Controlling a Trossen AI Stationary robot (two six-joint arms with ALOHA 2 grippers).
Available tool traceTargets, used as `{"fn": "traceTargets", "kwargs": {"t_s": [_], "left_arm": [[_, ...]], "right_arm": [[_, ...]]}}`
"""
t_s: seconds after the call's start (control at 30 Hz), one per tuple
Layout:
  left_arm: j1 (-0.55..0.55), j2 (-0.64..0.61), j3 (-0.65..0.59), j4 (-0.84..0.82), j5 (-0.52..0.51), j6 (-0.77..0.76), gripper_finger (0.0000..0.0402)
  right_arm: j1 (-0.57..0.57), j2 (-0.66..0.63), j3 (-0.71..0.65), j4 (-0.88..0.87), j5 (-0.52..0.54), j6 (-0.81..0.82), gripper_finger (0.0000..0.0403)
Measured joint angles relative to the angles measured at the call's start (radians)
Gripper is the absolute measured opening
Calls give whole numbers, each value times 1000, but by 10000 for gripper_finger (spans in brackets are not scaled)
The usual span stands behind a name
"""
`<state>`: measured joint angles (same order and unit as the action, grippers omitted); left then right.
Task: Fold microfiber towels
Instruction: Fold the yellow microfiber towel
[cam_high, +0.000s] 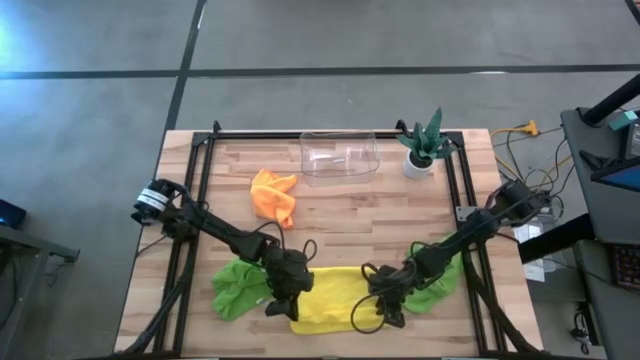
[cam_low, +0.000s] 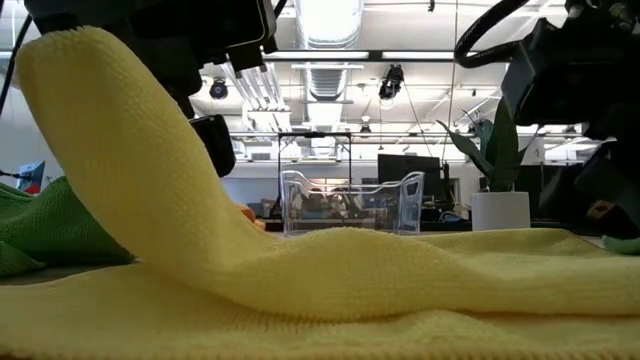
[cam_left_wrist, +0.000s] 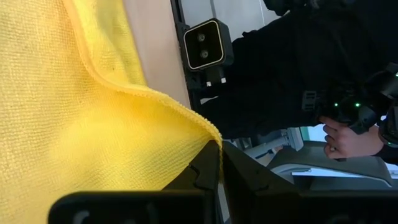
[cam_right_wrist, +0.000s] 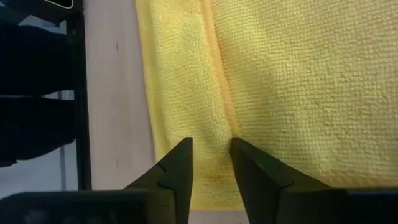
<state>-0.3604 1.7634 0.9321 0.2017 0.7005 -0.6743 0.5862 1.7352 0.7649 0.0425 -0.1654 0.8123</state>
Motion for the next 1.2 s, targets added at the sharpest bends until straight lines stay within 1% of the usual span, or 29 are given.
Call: {"fn": "traceTargets", "kwargs": {"t_s": [0.17, 0.27, 0.37, 0.43, 0.57, 0.67, 0.87, 1.03, 1.2], "left_arm": [[0, 0, 0, 1, -3, 0, 0], [0, 0, 0, 1, -3, 0, 0], [0, 0, 0, 1, -4, 0, 0], [0, 0, 0, 1, -4, 0, 0], [0, 0, 0, 1, -4, -1, 0], [0, -7, 0, 0, -6, -1, 0], [7, -21, 19, 2, -6, 0, 0], [33, -23, 34, 3, -30, 7, 0], [68, -23, 38, 52, -49, 9, 0]], "right_arm": [[0, 10, 2, -3, -16, -9, 89], [-1, 8, 2, -17, -17, -10, 62], [0, 7, 2, -37, -27, -12, 24], [0, 6, 1, -44, -45, -22, 13], [0, -19, -2, -93, -57, -28, 9], [-2, -72, -4, -160, -47, -45, 8], [-7, -211, -4, -294, 22, -71, 8], [-14, -294, -2, -410, 41, -85, 8], [-24, -386, -2, -539, 101, -111, 8]]}}
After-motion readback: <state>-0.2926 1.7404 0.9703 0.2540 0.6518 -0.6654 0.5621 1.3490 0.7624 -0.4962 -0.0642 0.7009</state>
